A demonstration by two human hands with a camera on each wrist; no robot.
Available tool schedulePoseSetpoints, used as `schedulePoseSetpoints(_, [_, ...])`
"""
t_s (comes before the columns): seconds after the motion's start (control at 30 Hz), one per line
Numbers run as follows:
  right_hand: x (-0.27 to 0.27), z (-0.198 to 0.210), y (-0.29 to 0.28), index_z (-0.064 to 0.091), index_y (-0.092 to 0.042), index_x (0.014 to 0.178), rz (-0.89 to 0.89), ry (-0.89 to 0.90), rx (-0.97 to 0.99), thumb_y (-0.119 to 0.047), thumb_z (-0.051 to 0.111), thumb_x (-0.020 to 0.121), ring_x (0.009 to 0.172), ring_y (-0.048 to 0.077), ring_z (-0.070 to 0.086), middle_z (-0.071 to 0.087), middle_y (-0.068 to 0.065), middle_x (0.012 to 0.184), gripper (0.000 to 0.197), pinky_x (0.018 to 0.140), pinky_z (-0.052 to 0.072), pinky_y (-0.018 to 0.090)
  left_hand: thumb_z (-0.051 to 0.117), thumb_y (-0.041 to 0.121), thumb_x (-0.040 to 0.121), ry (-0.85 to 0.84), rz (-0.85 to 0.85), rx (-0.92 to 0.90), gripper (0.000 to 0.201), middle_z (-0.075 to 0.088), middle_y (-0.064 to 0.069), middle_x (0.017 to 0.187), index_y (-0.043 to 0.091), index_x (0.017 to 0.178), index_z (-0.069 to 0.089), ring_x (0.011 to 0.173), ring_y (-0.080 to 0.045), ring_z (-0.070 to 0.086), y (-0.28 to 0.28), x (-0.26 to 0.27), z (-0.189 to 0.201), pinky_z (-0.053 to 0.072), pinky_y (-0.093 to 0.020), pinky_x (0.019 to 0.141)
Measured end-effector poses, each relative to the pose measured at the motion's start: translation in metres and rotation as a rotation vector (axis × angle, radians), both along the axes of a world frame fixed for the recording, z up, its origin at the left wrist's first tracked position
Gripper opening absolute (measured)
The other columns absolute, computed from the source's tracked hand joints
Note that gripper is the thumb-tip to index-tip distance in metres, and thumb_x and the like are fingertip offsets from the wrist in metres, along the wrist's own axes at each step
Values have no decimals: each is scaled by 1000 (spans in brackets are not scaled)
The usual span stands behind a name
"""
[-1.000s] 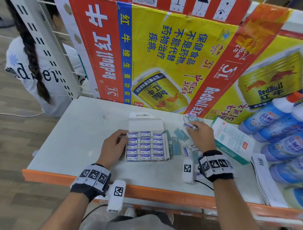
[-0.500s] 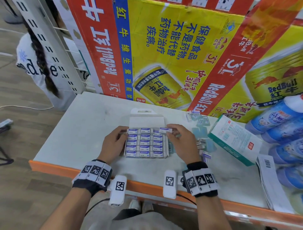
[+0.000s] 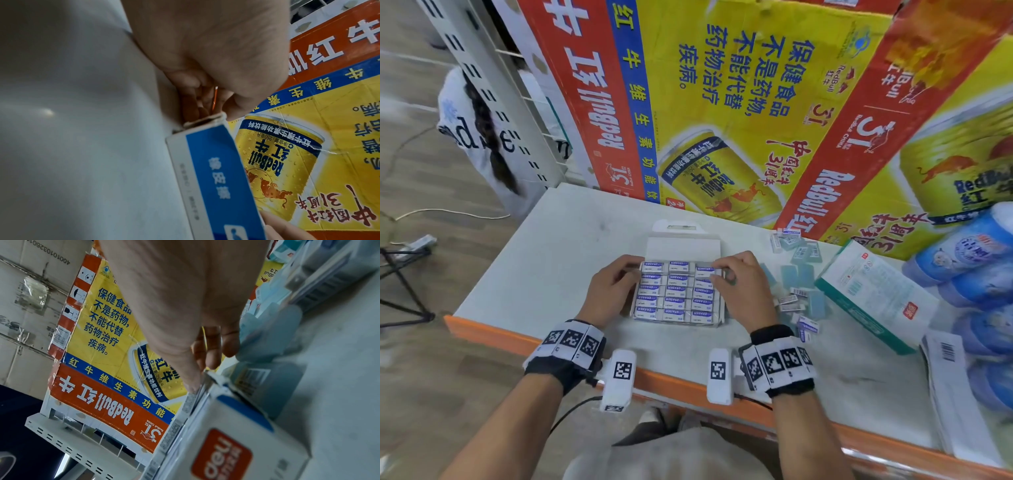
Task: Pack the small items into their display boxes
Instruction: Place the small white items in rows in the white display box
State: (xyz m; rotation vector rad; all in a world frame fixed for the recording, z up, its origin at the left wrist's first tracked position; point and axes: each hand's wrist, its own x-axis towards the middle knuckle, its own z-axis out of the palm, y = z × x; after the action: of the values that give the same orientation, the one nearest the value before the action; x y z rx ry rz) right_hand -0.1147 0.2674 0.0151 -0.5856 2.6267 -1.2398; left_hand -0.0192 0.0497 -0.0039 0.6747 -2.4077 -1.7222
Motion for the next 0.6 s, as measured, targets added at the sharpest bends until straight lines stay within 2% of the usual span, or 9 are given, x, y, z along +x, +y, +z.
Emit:
schedulePoseSetpoints(0.1, [-2,1,-3,66,-19,101,-3,14,27,-17,65,86,72,2,47,42,-7,93,15,80,44,19,47,30,79,2,-3,10,25,72,11,91,34,94,66,90,-12,65,-2,0,-1,50,-35,83])
schedulePoseSetpoints(0.3, [0,3,-6,68,-19,102,-52,-12,45,-17,65,86,67,2,48,42,-5,94,16,77,43,18,46,31,80,8,-11,7,26,72,10,91,32,96,67,89,-12,66,-4,0,-2,52,-38,84])
schedulePoseSetpoints(0.43, [6,5,-9,67,-18,106,-101,-32,63,-15,63,87,68,3,48,40,-6,92,20,79,42,18,50,18,91,7,-53,-27,21,71,10,92,29,101,66,90,-12,65,-8,0,-6,53,-40,81])
schedulePoseSetpoints(0.53, [13,8,-11,66,-18,111,-149,-16,68,-14,61,87,82,7,52,44,-5,99,24,87,43,19,48,21,91,21,-82,-48,20,70,10,91,30,100,65,88,-10,64,-10,1,-7,52,-35,78])
schedulePoseSetpoints(0.6, [18,11,-10,65,-17,113,-201,29,45,-15,61,87,88,8,53,48,-3,105,26,88,41,18,45,29,84,41,-101,-62,23,69,13,90,33,98,63,86,-6,63,-10,1,-7,49,-25,75])
